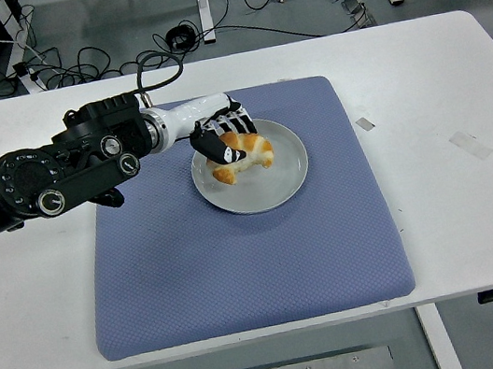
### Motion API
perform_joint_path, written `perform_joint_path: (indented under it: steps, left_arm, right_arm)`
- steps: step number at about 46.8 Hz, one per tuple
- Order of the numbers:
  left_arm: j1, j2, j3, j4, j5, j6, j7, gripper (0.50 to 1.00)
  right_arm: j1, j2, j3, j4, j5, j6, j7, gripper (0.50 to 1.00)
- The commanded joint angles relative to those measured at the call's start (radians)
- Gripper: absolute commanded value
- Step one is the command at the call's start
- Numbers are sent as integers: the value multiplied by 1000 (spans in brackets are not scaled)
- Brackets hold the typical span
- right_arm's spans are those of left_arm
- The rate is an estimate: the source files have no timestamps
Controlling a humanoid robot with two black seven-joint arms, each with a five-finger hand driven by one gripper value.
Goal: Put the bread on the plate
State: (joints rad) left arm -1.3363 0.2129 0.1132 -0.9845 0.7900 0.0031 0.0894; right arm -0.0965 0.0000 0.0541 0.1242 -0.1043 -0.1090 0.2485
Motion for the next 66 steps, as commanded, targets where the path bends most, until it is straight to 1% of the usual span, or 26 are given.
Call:
perform_joint_path:
  steps: [1, 21, 42, 47, 51, 56, 59, 66]
  left_arm:
    - [2, -7, 0, 10, 1, 0, 0, 500]
    - [17, -44, 8, 44, 3, 3, 0, 500]
    - [25, -44, 9, 46, -2, 14, -2, 502]
    - [25, -46, 8, 46, -9, 14, -8, 567]
    - [25, -52, 8, 46, -9, 14, -11, 651]
    - [26, -53, 9, 46, -11, 14, -10, 707]
    - [26, -53, 9, 46, -9, 14, -10, 716]
    - [28, -53, 11, 46, -11, 14, -8, 716]
  right_arm:
    - [0, 0, 1, 0, 0, 0, 0, 1000]
    - [1, 0, 1, 0, 0, 0, 0, 1000]
    - [0, 0, 1, 0, 0, 0, 0, 1000]
    - [0, 0, 1, 0, 0, 0, 0, 1000]
    - [0, 0, 1, 0, 0, 0, 0, 1000]
    - [0, 0, 0, 0, 0, 0, 0, 1000]
    - [0, 0, 0, 0, 0, 0, 0, 1000]
    - [0, 0, 1, 0, 0, 0, 0, 1000]
